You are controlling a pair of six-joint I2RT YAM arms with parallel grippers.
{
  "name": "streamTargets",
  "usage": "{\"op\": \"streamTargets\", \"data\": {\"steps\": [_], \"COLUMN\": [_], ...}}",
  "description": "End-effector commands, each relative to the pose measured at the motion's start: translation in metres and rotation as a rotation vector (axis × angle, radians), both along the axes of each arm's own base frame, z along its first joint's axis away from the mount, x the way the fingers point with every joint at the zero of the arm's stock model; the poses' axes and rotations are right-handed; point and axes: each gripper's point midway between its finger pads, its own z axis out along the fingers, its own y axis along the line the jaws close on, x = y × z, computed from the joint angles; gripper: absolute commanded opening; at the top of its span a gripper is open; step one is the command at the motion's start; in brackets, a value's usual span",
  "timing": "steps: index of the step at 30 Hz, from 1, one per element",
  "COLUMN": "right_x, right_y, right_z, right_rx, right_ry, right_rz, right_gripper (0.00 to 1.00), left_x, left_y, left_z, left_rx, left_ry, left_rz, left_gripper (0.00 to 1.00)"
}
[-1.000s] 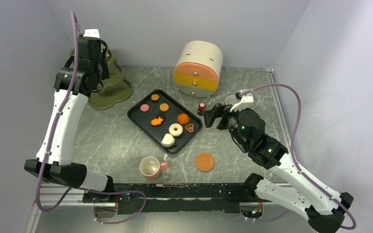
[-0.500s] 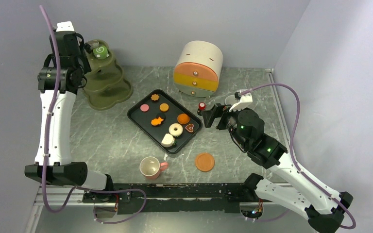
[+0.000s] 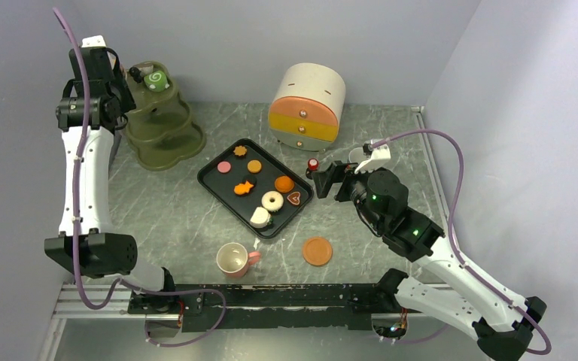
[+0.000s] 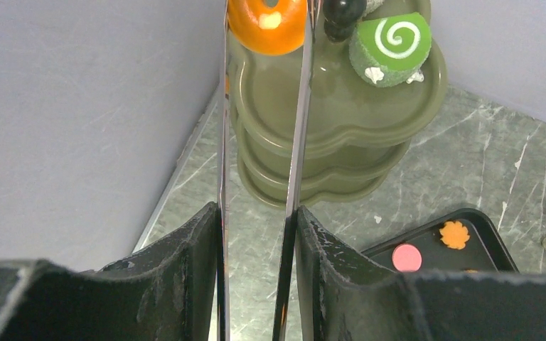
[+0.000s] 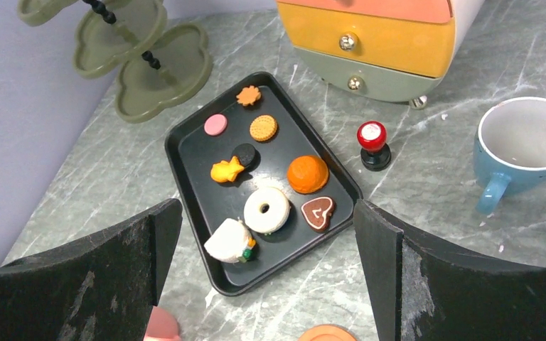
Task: Serve the afternoon tea
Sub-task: Place the desert on the desert table.
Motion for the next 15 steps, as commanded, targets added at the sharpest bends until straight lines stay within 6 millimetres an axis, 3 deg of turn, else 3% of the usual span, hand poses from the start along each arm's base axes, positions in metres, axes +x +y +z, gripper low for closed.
{"op": "streamTargets", "data": {"steps": [1, 15], "right_x": [0.002, 0.004], "right_y": [-0.005, -0.007], "right_z": [0.002, 0.006], "right_rx": [0.012, 0.007], "right_ry": [-0.016, -0.026], "right_rz": [-0.024, -0.037], "right_gripper": [0.95, 0.95], "left_x": [0.016, 0.035], "left_y": [0.002, 0.012], "left_z": [0.006, -0.011], "left_rx": [-0.024, -0.026], "left_ry": [-0.061, -0.029], "left_rz": [-0.019, -0.005], "left_gripper": [0.40, 0.41]}}
